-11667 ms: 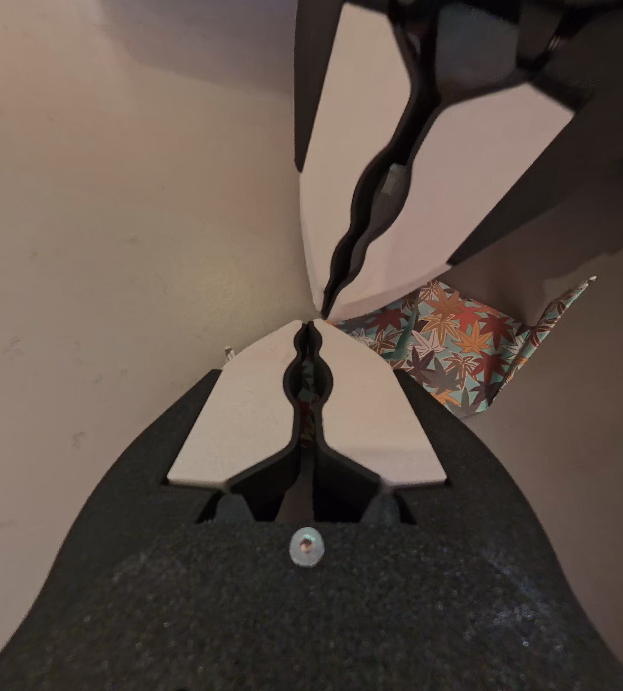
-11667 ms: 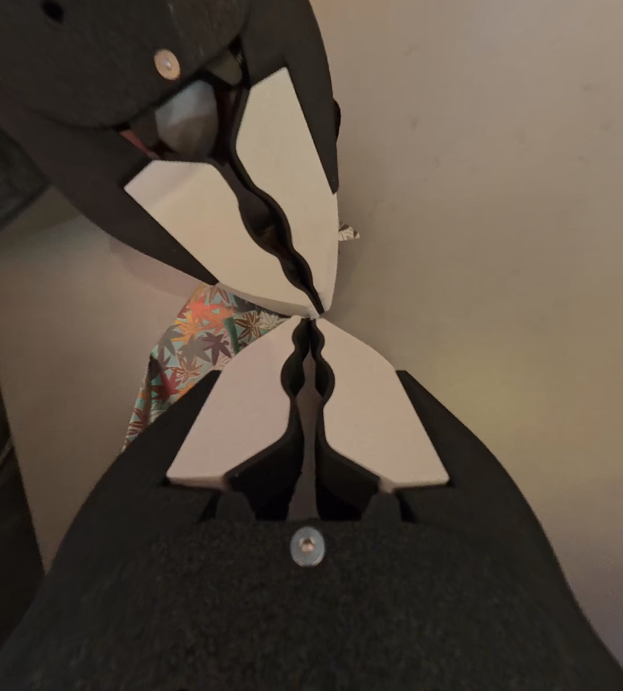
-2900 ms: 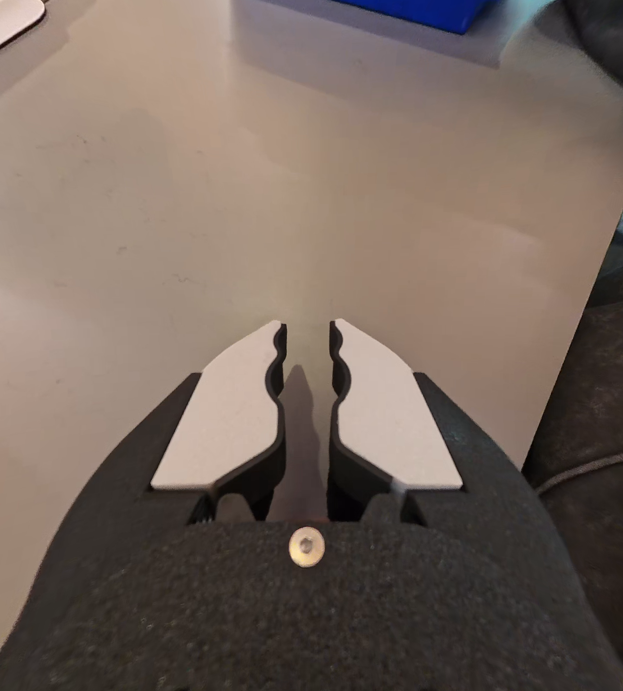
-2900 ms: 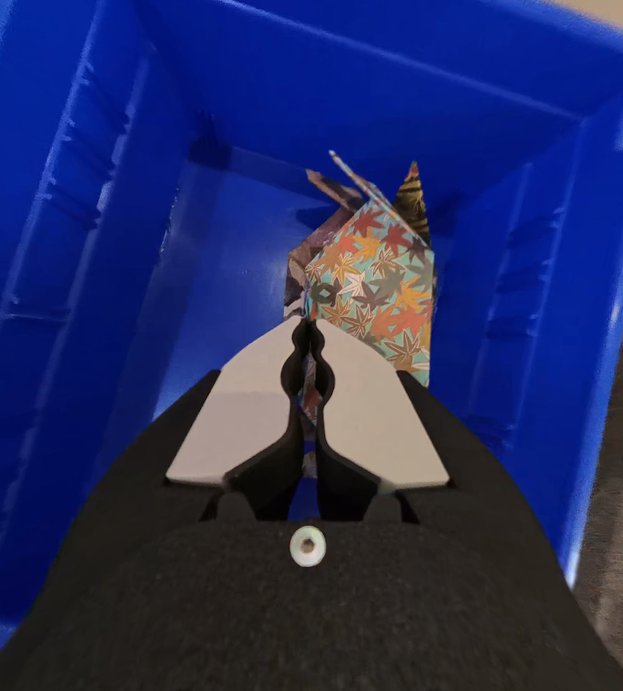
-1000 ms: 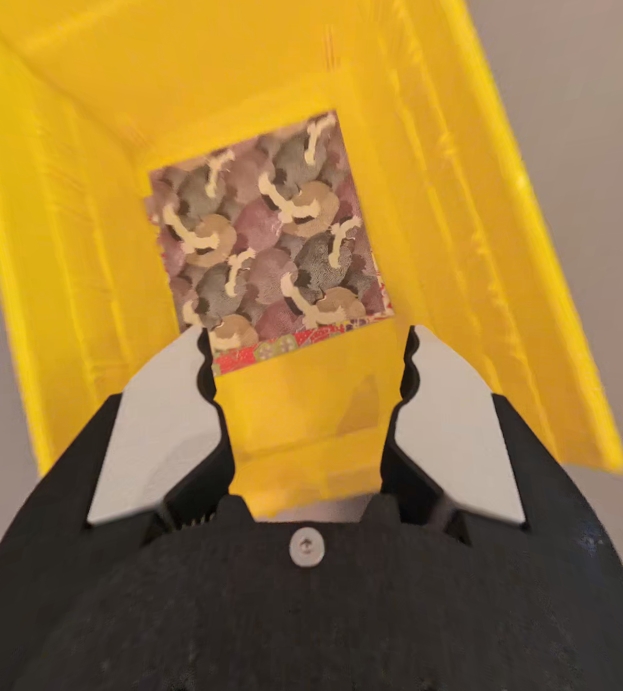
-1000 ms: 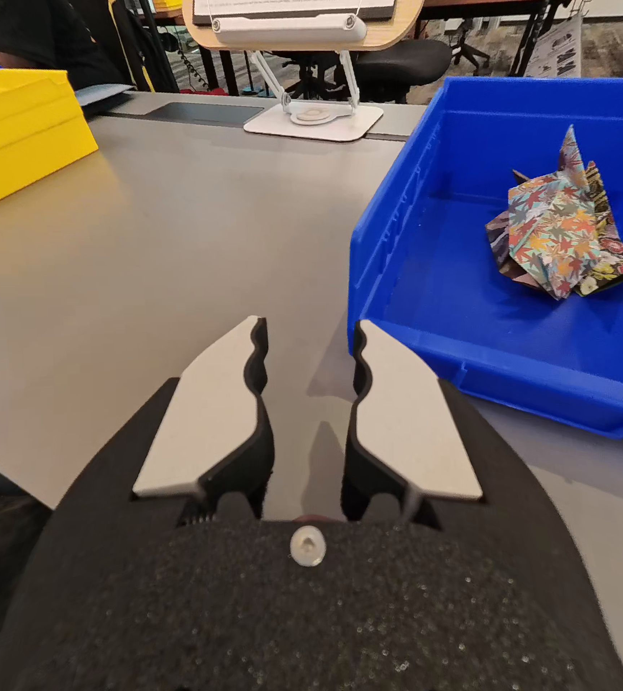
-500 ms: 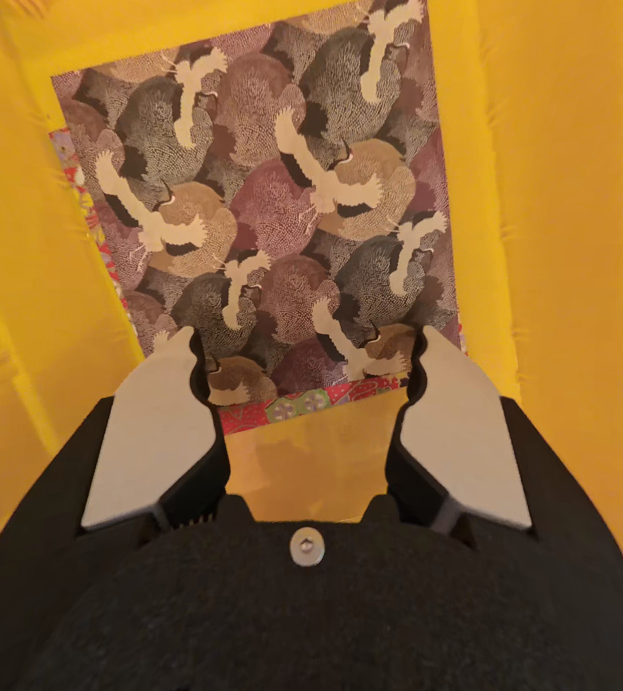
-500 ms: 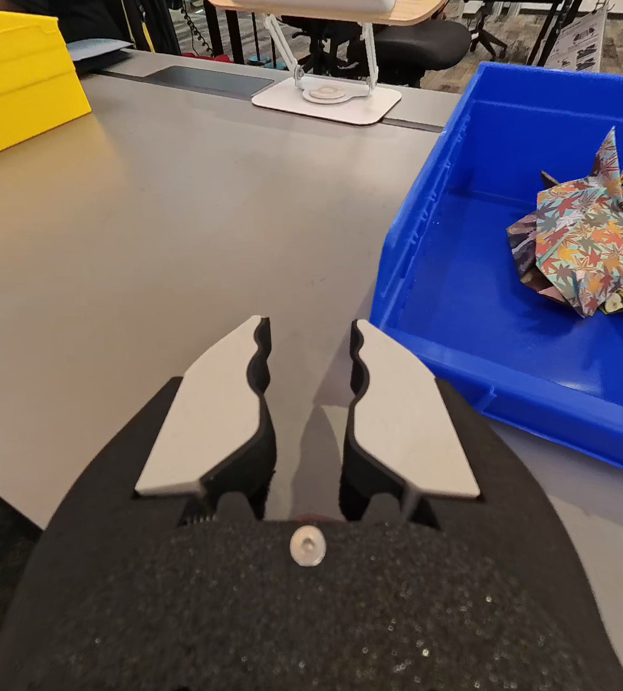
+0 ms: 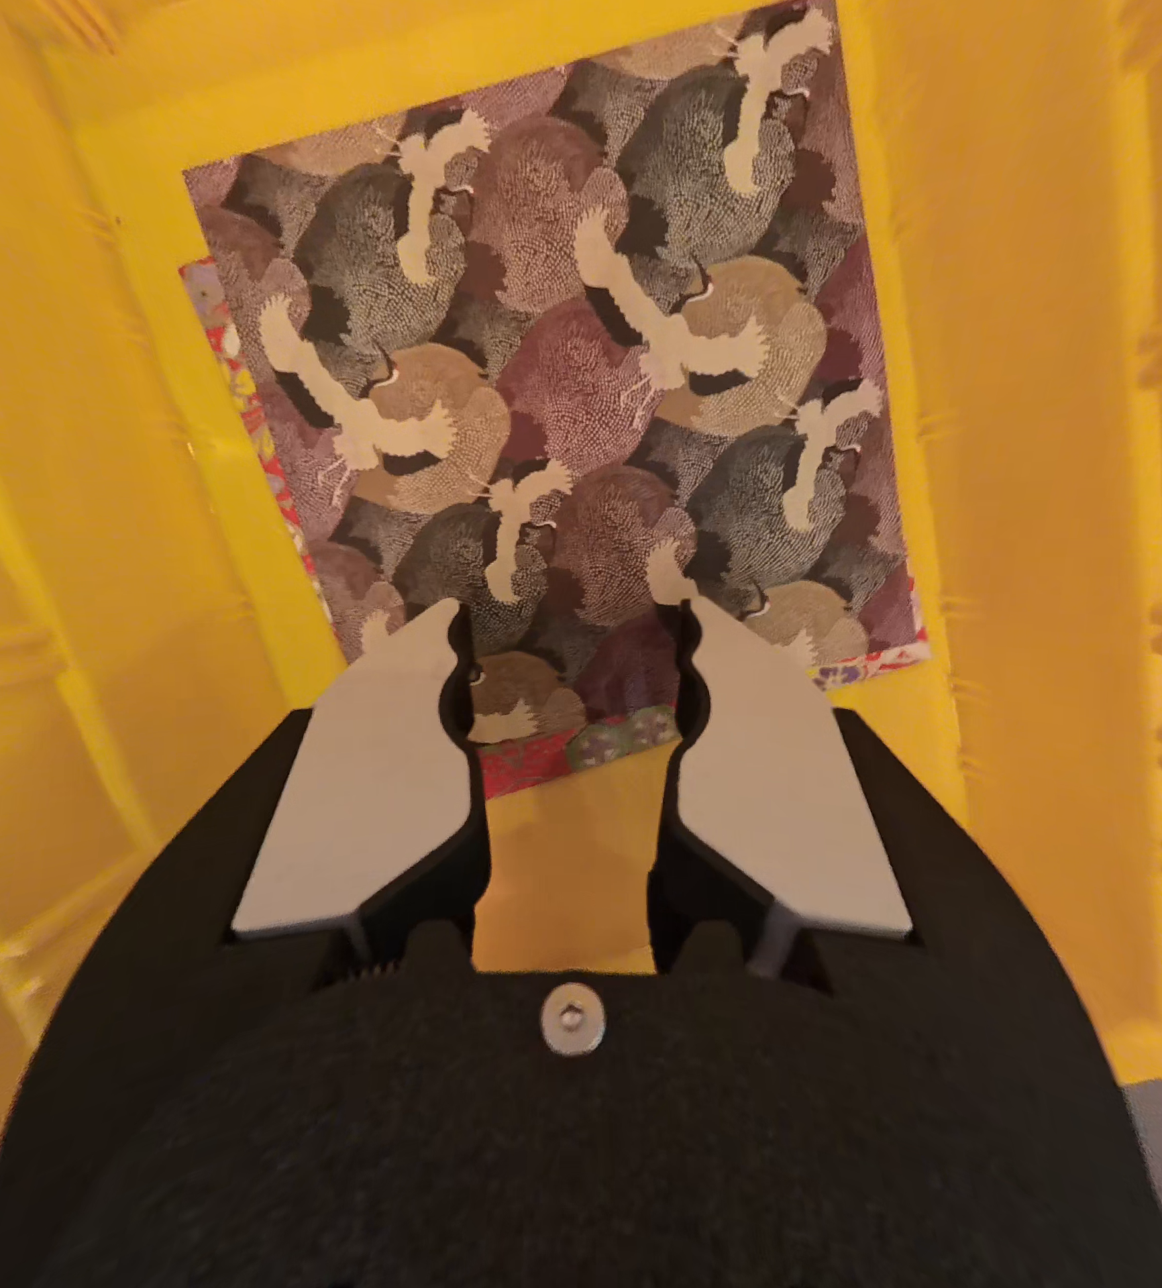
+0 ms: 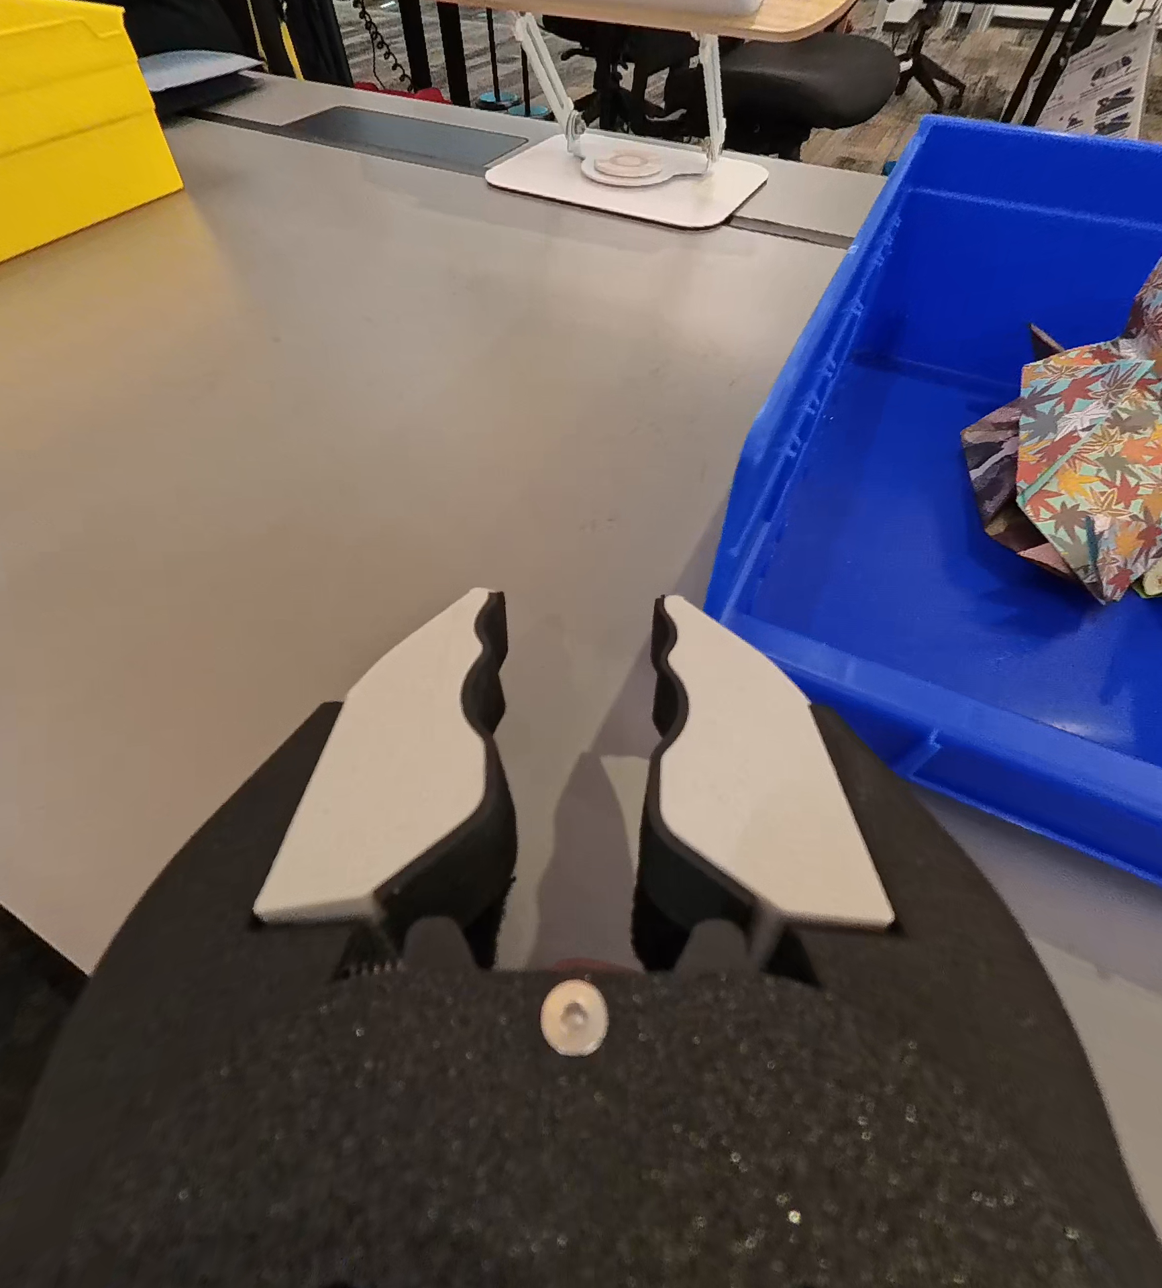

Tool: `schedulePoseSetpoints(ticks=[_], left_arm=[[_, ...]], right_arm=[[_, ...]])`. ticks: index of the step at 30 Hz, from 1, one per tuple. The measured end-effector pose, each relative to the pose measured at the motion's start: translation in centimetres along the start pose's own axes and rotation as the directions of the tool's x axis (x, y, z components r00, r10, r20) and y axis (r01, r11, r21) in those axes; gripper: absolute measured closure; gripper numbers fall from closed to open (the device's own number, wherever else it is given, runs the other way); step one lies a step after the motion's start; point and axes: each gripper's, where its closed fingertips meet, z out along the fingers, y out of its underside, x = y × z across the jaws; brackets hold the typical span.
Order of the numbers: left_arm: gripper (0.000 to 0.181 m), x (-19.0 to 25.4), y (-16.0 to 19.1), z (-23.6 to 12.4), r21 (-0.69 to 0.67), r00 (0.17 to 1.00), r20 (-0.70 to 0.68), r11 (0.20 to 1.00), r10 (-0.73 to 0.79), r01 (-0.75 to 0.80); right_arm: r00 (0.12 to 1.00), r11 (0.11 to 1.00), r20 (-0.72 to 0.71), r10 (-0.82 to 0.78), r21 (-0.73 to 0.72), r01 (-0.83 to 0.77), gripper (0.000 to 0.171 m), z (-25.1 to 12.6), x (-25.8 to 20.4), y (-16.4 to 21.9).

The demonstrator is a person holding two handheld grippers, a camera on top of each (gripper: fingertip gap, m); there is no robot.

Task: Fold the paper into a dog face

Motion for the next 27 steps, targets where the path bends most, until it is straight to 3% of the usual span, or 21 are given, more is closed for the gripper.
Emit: schedulePoseSetpoints(ticks=[1,6,9,21,27], left_arm=[[0.127,0.1,0.0,-0.1,-0.004,1.000,-0.006,1.000,-0.005,0.005],[0.085,1.1,-0.9,-0.8,0.027,0.994,-0.063,0.996,-0.085,0.087],[0.069,0.8,0.1,0.2,-0.055,0.998,0.024,0.997,-0.057,0.058],[0.071,1.1,0.4,0.8,-0.088,0.998,0.036,0.994,-0.060,0.063],[0.087,1.8,0.1,0.5,-0.085,0.999,0.046,0.996,-0.025,0.029]], right_arm=[[1.000,1.000,0.001,-0.001,0.000,0.001,0.132,0.0,0.0,0.0],[1.000,1.000,0.005,-0.005,-0.008,0.005,0.132,0.0,-0.2,0.1],[1.000,1.000,0.005,-0.017,-0.013,0.017,0.132,0.0,-0.3,0.2],[0.999,0.999,0.013,-0.042,-0.032,0.042,0.132,0.0,-0.7,0.5],[0.999,0.998,0.015,-0.050,-0.039,0.050,0.132,0.0,-0.8,0.6]])
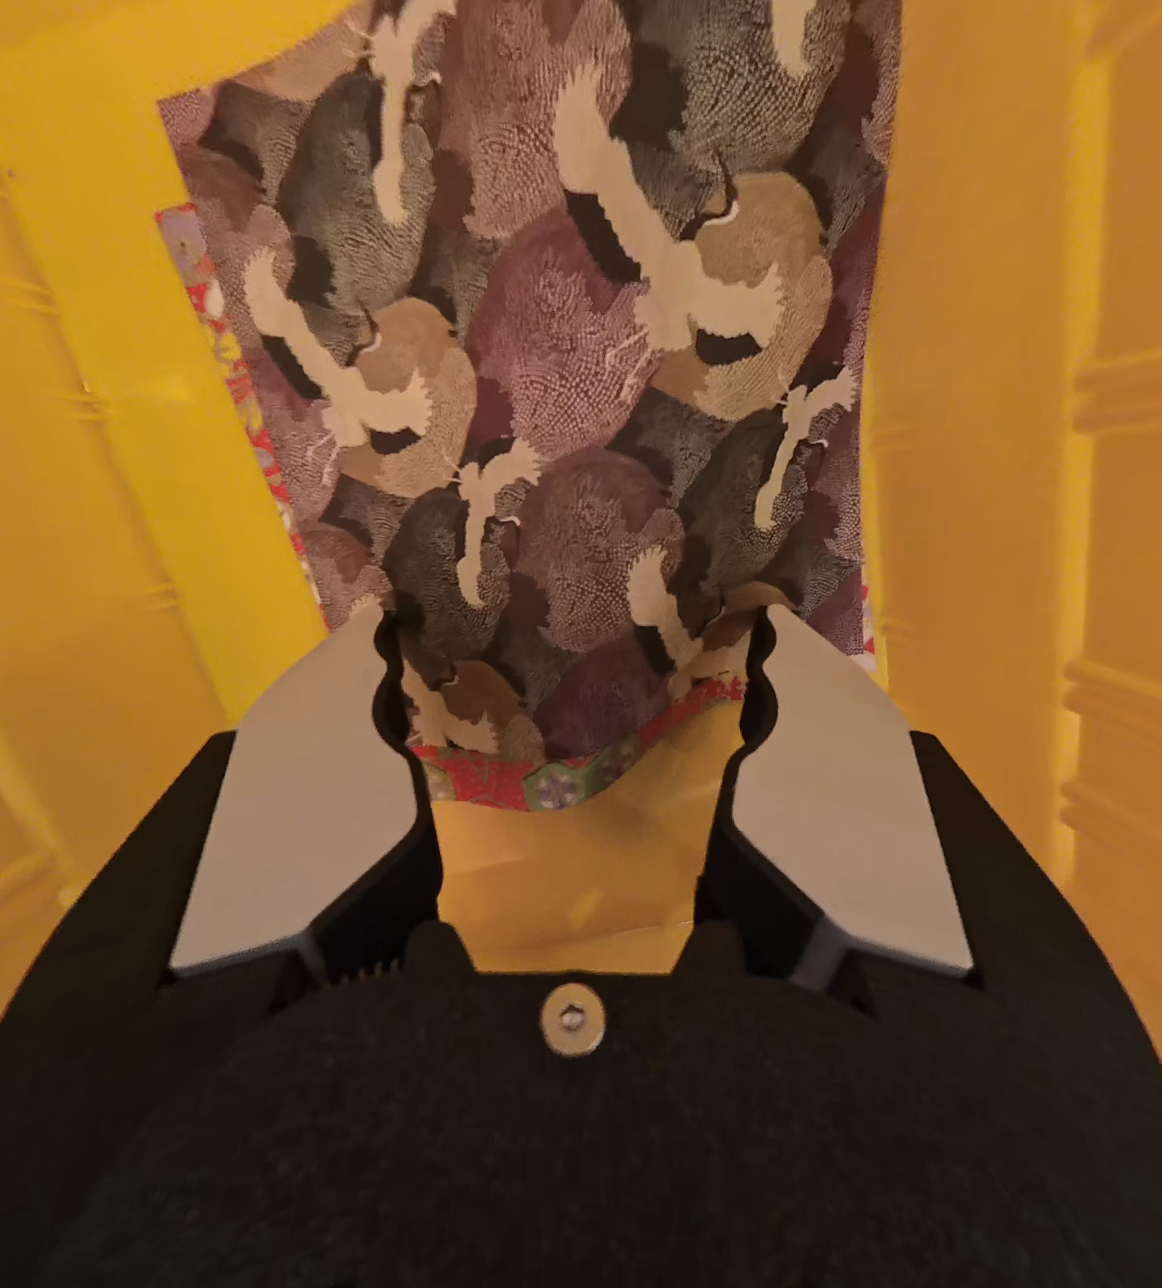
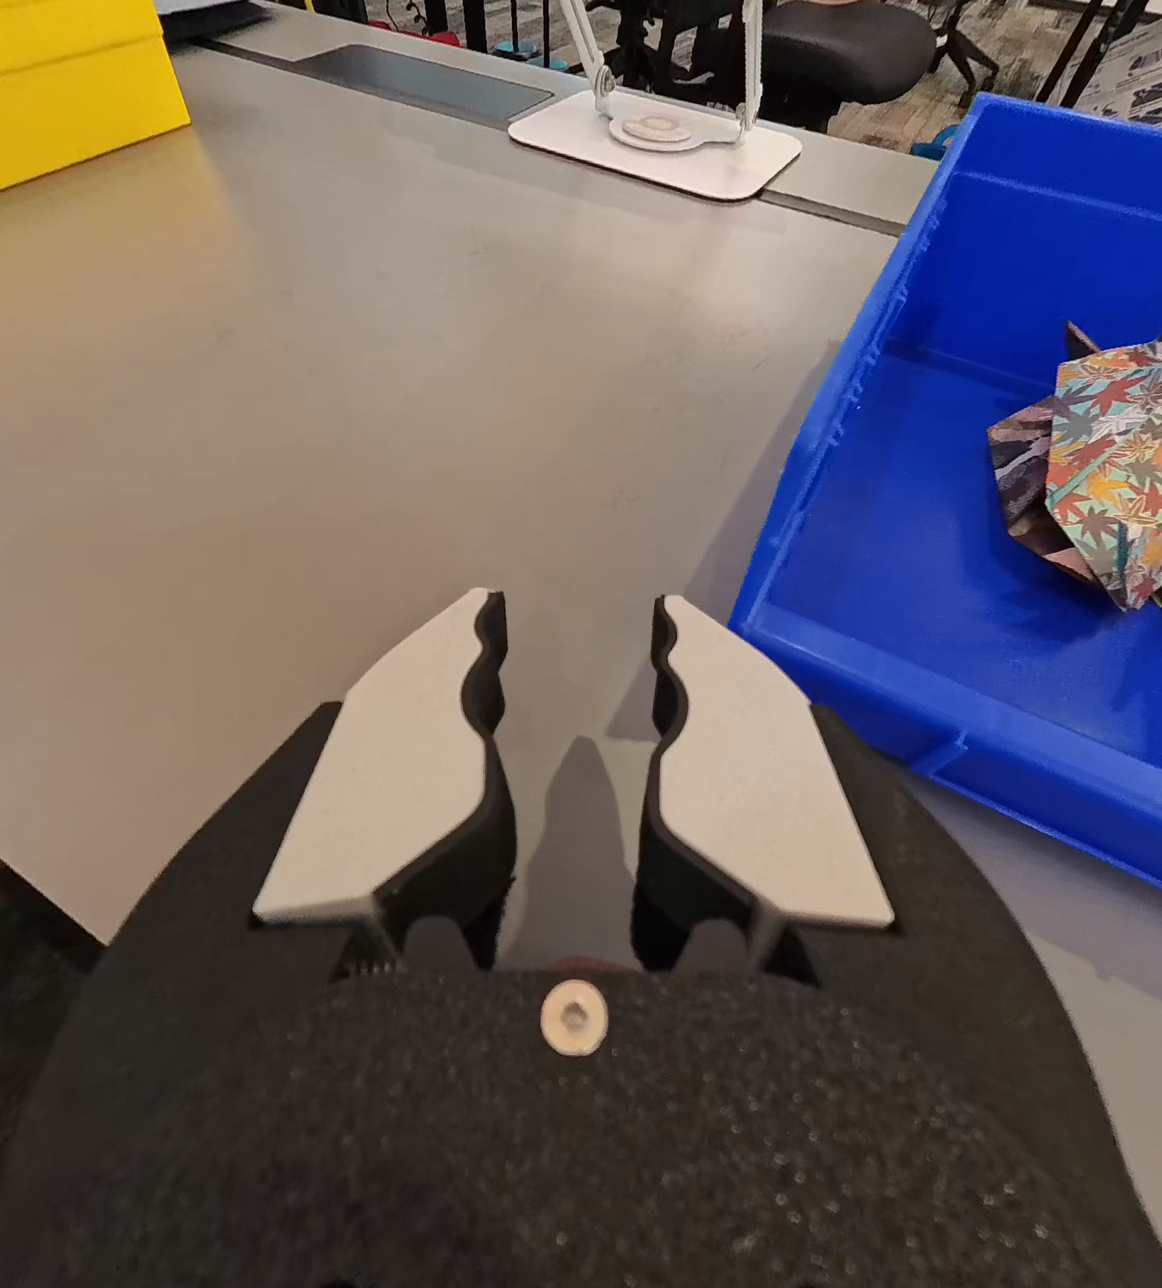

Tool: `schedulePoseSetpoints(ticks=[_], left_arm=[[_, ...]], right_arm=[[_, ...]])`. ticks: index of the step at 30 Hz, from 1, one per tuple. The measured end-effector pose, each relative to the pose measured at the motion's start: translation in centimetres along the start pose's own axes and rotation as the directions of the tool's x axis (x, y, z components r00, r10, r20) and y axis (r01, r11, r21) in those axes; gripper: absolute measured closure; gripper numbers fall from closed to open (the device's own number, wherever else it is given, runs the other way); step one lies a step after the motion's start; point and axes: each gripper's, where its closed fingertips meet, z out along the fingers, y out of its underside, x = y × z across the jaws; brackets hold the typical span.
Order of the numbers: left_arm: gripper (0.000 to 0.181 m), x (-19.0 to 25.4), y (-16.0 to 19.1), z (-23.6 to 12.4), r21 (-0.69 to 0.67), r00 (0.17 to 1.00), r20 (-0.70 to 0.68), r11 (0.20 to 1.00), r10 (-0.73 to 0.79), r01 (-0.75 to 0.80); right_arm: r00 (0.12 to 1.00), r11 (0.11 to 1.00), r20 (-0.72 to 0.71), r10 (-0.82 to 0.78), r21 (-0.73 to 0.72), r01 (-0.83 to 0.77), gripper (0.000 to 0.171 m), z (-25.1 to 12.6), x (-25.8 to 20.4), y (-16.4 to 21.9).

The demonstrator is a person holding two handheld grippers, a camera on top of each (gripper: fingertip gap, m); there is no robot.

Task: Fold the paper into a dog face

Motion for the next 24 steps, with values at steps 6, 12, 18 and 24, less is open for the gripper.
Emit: schedulePoseSetpoints(ticks=[6,12,18,24], left_arm=[[0.088,-0.16,-0.14,-0.13,-0.008,0.999,0.032,0.999,0.037,-0.037],[0.108,0.48,-0.09,-0.17,-0.011,0.999,-0.017,0.999,0.043,-0.044],[0.117,0.43,-0.02,-0.24,-0.010,0.999,-0.017,0.999,0.047,-0.047],[0.127,0.28,-0.02,-0.31,-0.021,0.998,-0.018,0.998,0.057,-0.057]], right_arm=[[1.000,1.000,0.002,-0.008,-0.009,0.008,0.132,0.11,-0.10,0.10],[1.000,1.000,0.006,-0.010,-0.017,0.010,0.132,0.20,-0.18,0.20],[1.000,1.000,0.012,-0.014,-0.018,0.014,0.132,0.19,-0.28,0.23],[1.000,0.999,0.015,-0.027,-0.026,0.027,0.132,0.17,-0.47,0.35]])
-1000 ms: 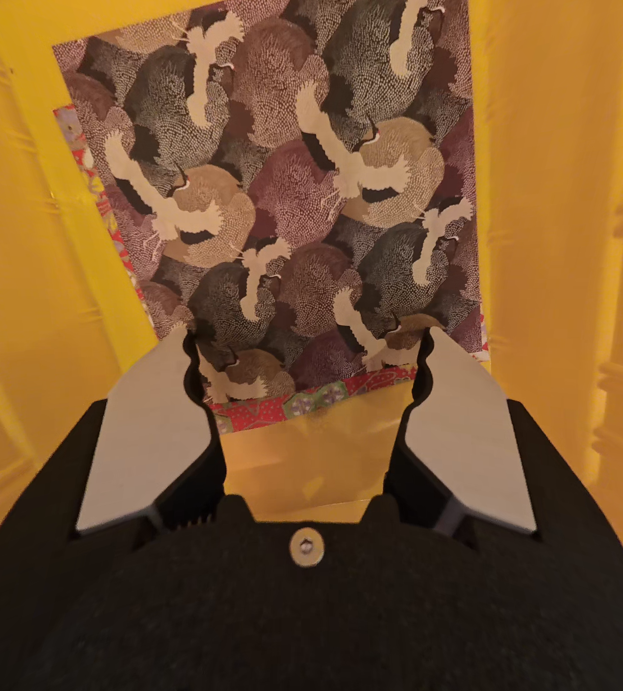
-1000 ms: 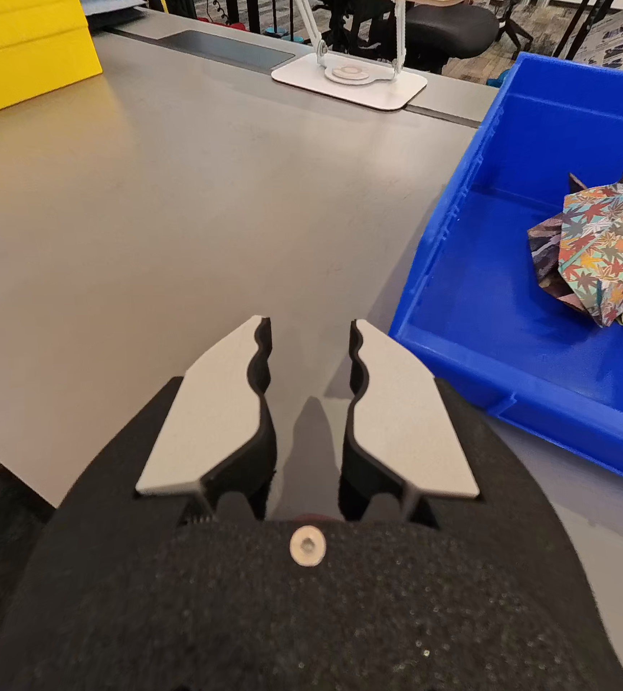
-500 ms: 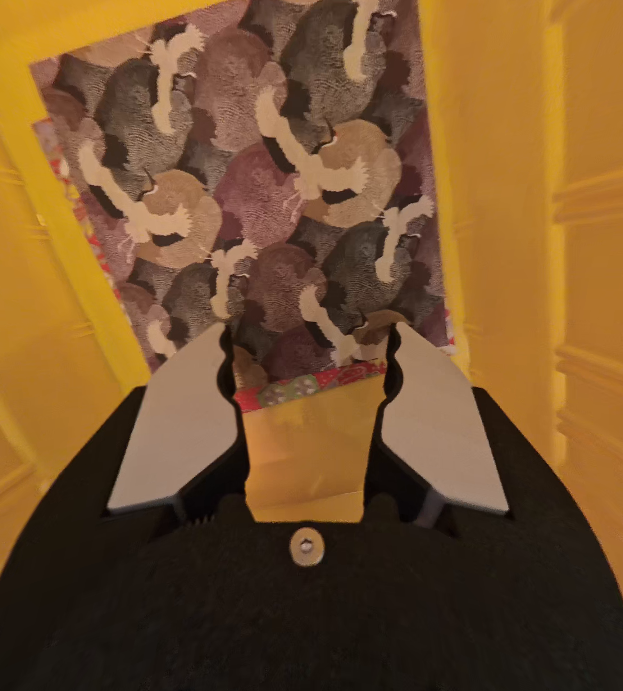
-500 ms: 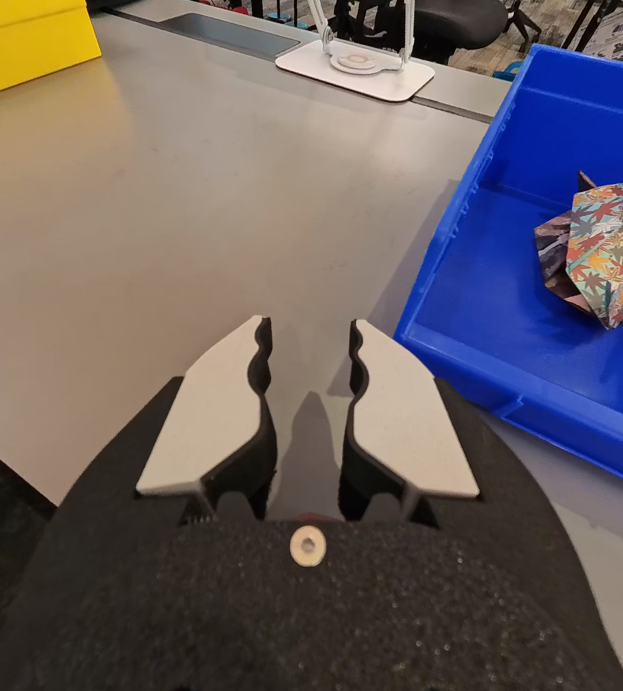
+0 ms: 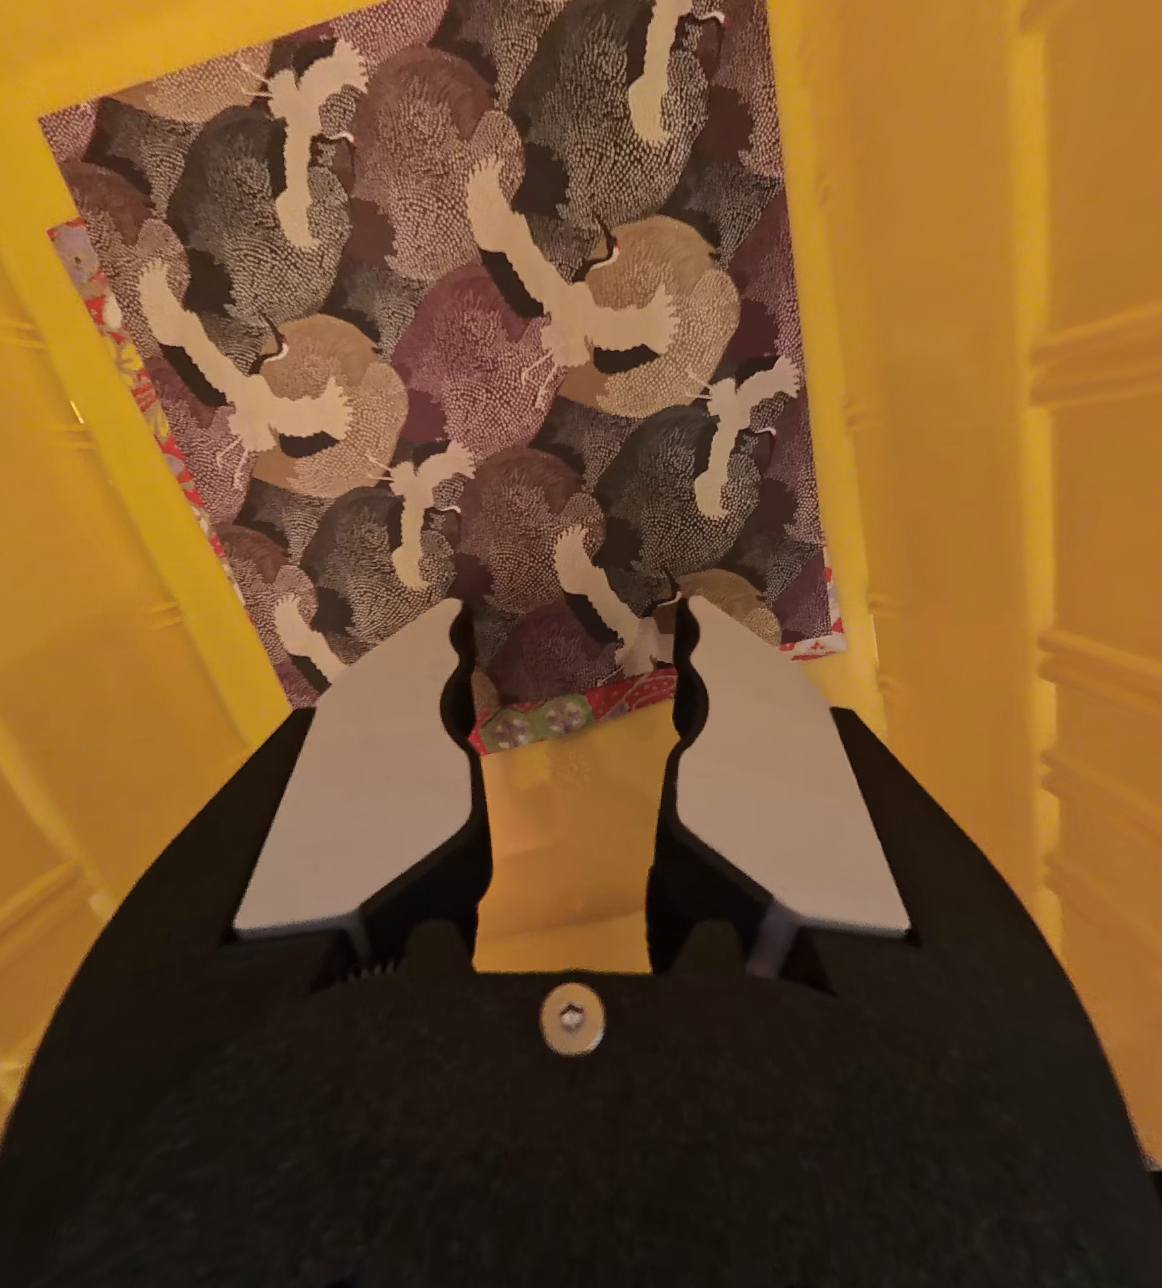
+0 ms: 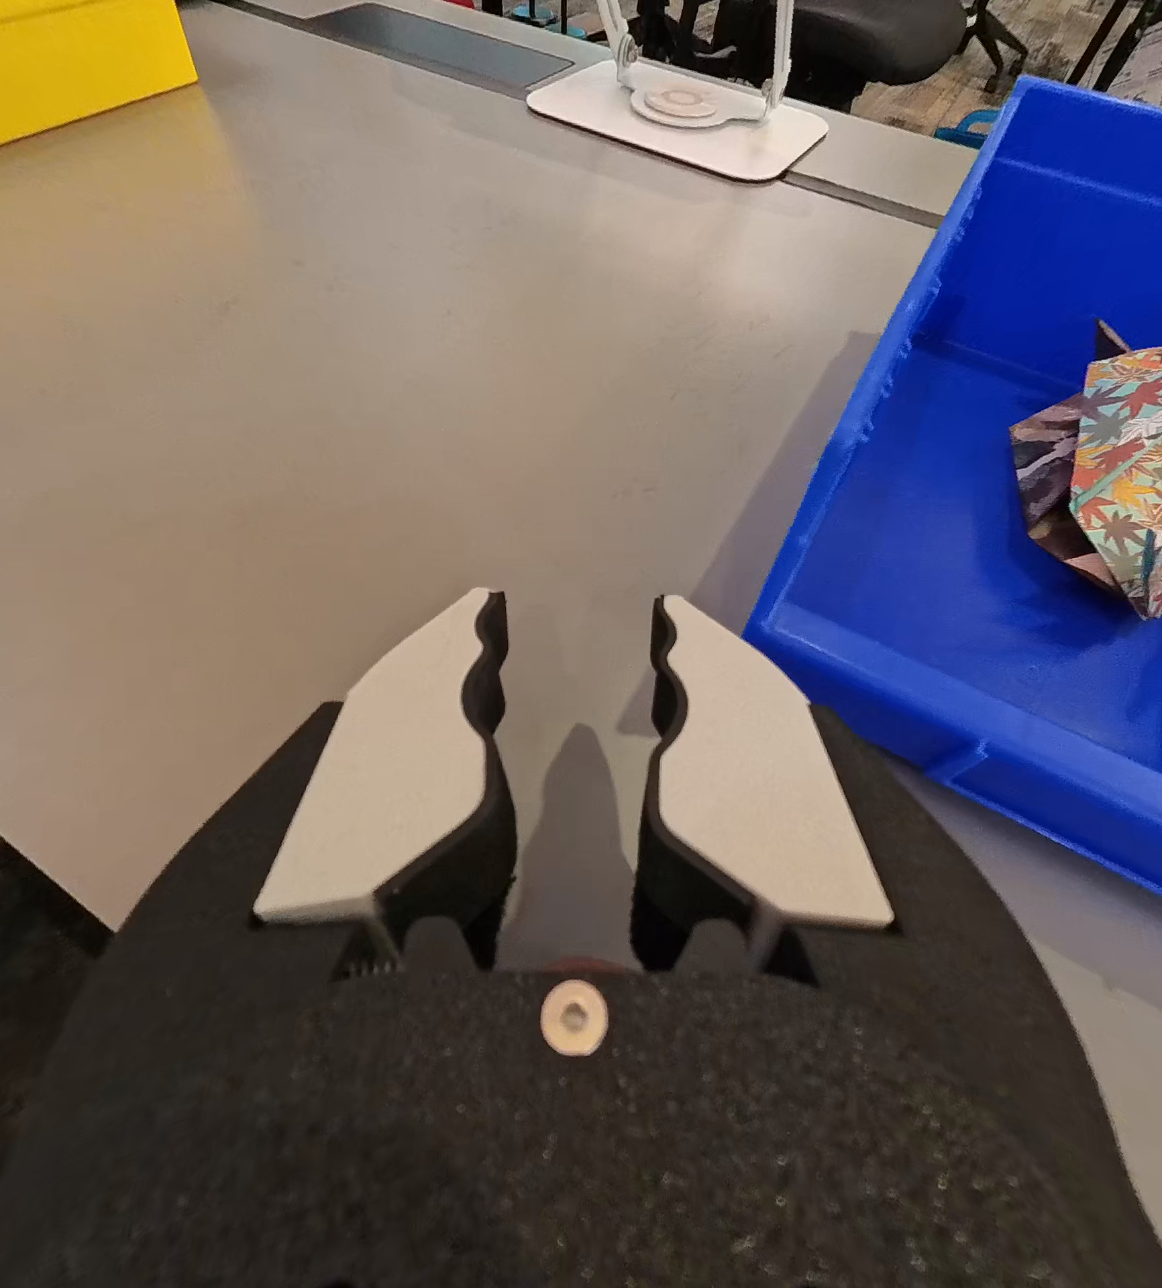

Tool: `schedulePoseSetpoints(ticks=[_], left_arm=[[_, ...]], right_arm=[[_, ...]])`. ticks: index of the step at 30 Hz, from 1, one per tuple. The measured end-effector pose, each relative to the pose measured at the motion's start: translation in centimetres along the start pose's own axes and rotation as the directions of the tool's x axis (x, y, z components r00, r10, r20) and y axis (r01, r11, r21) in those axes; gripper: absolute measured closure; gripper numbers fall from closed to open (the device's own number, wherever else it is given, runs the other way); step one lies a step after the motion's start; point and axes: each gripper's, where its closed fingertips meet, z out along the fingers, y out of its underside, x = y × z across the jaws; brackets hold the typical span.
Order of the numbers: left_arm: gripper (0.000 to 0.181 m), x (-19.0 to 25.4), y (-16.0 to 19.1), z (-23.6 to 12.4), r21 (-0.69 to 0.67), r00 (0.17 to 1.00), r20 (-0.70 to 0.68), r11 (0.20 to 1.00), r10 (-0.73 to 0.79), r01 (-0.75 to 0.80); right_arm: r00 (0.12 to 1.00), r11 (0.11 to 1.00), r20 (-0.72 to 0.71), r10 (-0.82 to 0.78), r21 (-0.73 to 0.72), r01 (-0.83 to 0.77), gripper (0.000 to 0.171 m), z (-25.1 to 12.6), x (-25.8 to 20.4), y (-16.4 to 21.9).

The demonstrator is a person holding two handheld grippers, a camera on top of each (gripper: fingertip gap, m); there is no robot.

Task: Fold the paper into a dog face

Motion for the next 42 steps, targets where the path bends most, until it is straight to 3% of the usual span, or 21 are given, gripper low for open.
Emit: schedulePoseSetpoints(ticks=[7,9,10,12,15,18,21,31,35,42], left_arm=[[0.141,-0.7,0.0,-0.1,-0.003,1.000,0.004,1.000,0.002,-0.002],[0.181,-1.4,-0.2,-0.1,0.011,1.000,0.020,1.000,-0.006,0.006],[0.181,-1.4,-0.3,-0.1,0.021,1.000,0.002,1.000,-0.009,0.009],[0.152,-0.8,-0.5,-0.5,0.028,0.997,-0.071,0.999,-0.039,0.041],[0.124,-0.8,-1.9,-1.9,0.128,0.985,-0.143,0.985,-0.094,0.113],[0.076,-1.2,-1.5,-0.9,0.087,0.989,-0.112,0.991,-0.092,0.102],[0.062,-1.0,-0.5,0.8,0.036,0.999,-0.041,0.999,-0.020,0.021],[0.066,-0.8,-0.6,0.9,0.036,1.000,-0.018,0.999,-0.018,0.018],[0.086,-0.9,-0.7,0.6,0.047,1.000,-0.013,0.999,-0.015,0.015],[0.084,-0.8,-0.5,0.5,0.046,0.999,-0.031,0.999,-0.019,0.020]], right_arm=[[1.000,1.000,-0.001,-0.014,-0.008,0.014,0.132,0.0,-0.2,0.1],[1.000,1.000,-0.002,-0.015,-0.011,0.015,0.132,0.1,-0.2,0.1],[1.000,1.000,-0.002,-0.016,-0.013,0.016,0.132,0.1,-0.2,0.1],[1.000,1.000,-0.003,-0.017,-0.018,0.017,0.133,0.1,-0.2,0.2],[1.000,1.000,-0.003,-0.018,-0.024,0.018,0.133,0.2,-0.2,0.3],[1.000,0.999,-0.002,-0.022,-0.031,0.022,0.133,0.3,-0.2,0.3],[1.000,0.999,-0.002,-0.023,-0.037,0.023,0.133,0.3,-0.3,0.4],[1.000,0.999,0.000,-0.027,-0.042,0.027,0.133,0.4,-0.3,0.5],[0.999,0.999,0.001,-0.032,-0.039,0.032,0.134,0.4,-0.4,0.5],[0.999,0.998,0.003,-0.042,-0.049,0.042,0.133,0.5,-0.5,0.6]])
